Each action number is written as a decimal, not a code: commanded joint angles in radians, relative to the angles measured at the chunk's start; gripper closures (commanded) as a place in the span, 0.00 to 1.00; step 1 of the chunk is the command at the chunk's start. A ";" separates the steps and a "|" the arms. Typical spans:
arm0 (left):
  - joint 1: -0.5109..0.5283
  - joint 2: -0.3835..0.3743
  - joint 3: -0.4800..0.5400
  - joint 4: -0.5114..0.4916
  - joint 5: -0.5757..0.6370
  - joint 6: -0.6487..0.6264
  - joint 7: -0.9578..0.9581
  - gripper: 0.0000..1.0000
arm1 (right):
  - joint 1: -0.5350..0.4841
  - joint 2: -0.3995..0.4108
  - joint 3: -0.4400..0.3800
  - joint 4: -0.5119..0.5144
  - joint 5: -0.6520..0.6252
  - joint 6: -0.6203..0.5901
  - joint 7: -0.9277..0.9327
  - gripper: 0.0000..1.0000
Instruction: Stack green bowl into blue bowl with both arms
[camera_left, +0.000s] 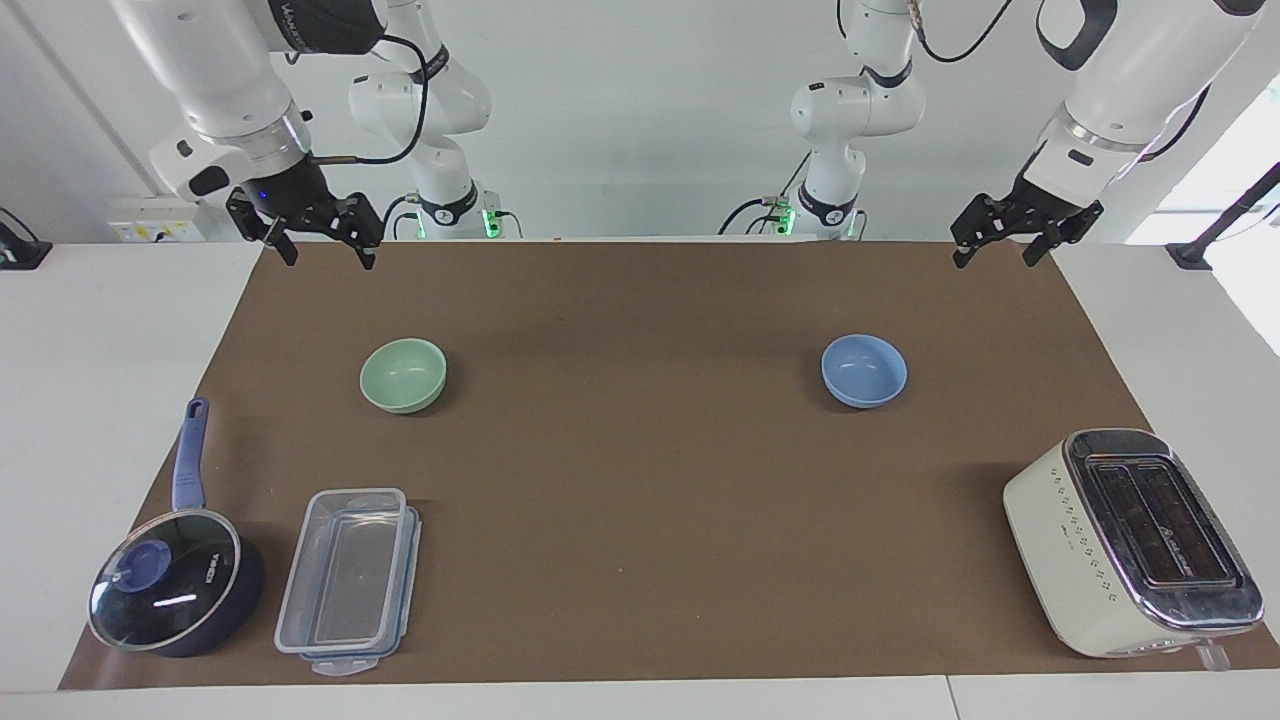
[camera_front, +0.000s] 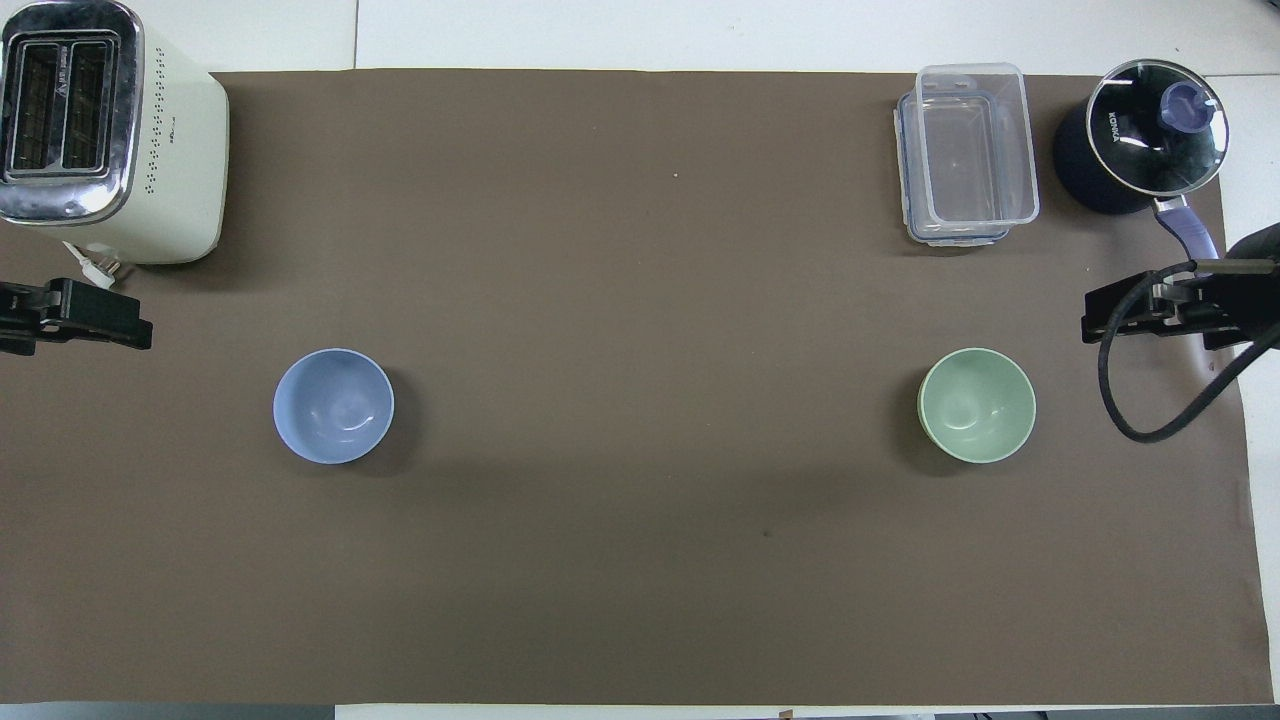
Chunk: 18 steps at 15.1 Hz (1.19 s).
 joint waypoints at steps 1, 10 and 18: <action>0.004 -0.017 -0.002 -0.009 -0.014 -0.011 0.005 0.00 | -0.007 -0.024 0.004 -0.047 0.008 0.046 -0.021 0.00; -0.002 -0.149 -0.001 -0.553 -0.015 0.447 0.037 0.00 | -0.110 -0.137 -0.005 -0.464 0.013 0.471 -0.157 0.00; -0.017 0.003 -0.001 -0.689 -0.014 0.712 0.111 0.00 | -0.110 -0.010 -0.005 -0.692 0.013 0.764 -0.173 0.01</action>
